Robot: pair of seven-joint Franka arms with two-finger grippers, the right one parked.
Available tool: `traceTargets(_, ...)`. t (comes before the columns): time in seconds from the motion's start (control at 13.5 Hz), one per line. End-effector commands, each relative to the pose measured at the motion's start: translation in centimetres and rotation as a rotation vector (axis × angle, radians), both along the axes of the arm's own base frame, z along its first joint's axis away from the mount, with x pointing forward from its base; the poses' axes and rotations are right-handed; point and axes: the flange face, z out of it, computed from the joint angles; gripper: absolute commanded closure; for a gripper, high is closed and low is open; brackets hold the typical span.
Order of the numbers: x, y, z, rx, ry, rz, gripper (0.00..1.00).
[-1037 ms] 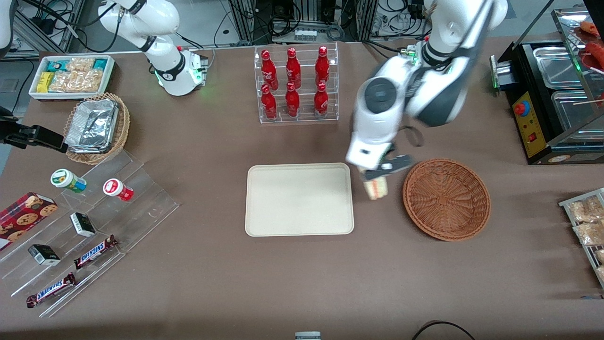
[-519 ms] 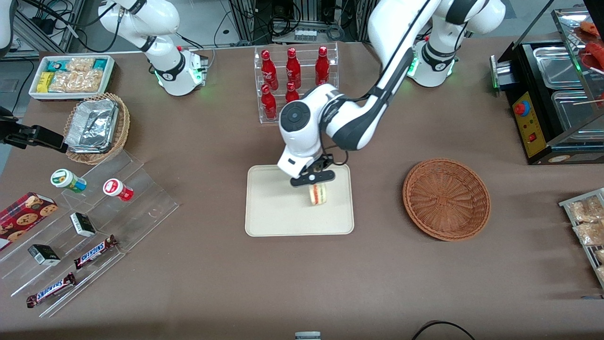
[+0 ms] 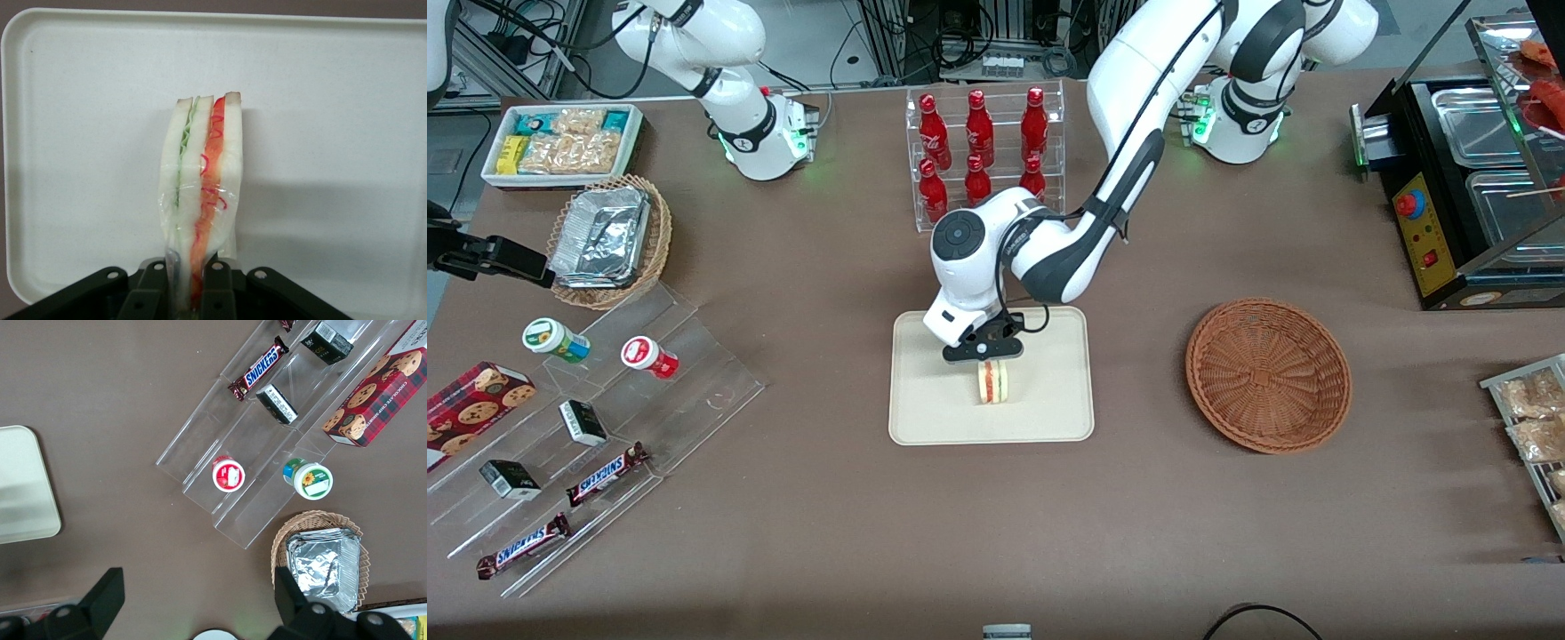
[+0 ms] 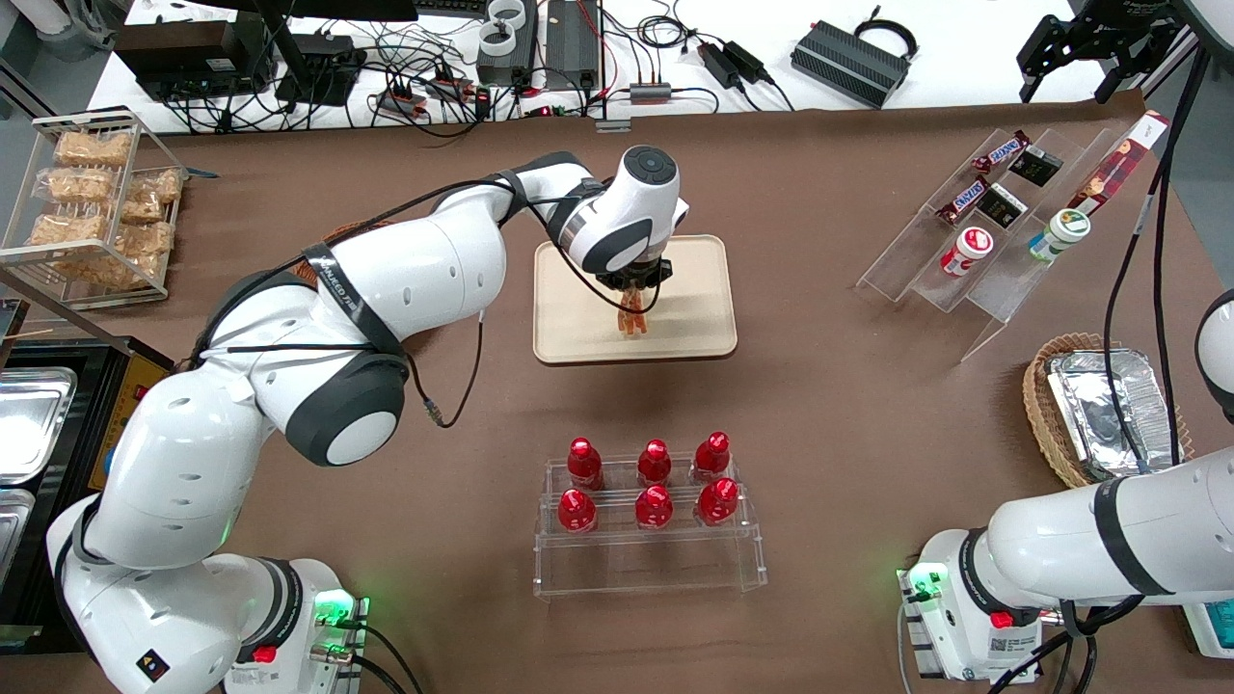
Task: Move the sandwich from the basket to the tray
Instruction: 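Lower the sandwich onto the tray and open the left gripper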
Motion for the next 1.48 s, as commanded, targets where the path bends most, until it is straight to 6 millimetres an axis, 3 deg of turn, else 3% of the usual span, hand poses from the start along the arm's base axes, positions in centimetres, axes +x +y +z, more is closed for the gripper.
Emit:
traceTargets(0.0,0.4,-0.8,-0.6,-0.001,-0.029,-0.022,0.86)
traceTargets(0.07,0.4,-0.8,-0.7,-0.005,-0.032,-0.020,0.64)
traceTargets(0.15,0.4,-0.8,-0.5,-0.006,-0.033,-0.016,0.16)
traceTargets(0.22,0.6,-0.8,-0.1,-0.010,-0.037,-0.015,0.01)
traceTargets(0.44,1.3,-0.4,1.9,-0.025,-0.057,0.004,0.01)
traceTargets(0.74,2.2,1.2,8.1,-0.034,-0.066,0.048,0.01)
traceTargets(1.04,3.7,5.9,16.9,-0.039,-0.054,0.189,0.01)
traceTargets(1.26,4.0,10.4,23.1,-0.007,-0.032,0.241,0.01)
traceTargets(1.41,5.3,14.3,26.7,-0.013,-0.038,0.300,0.01)
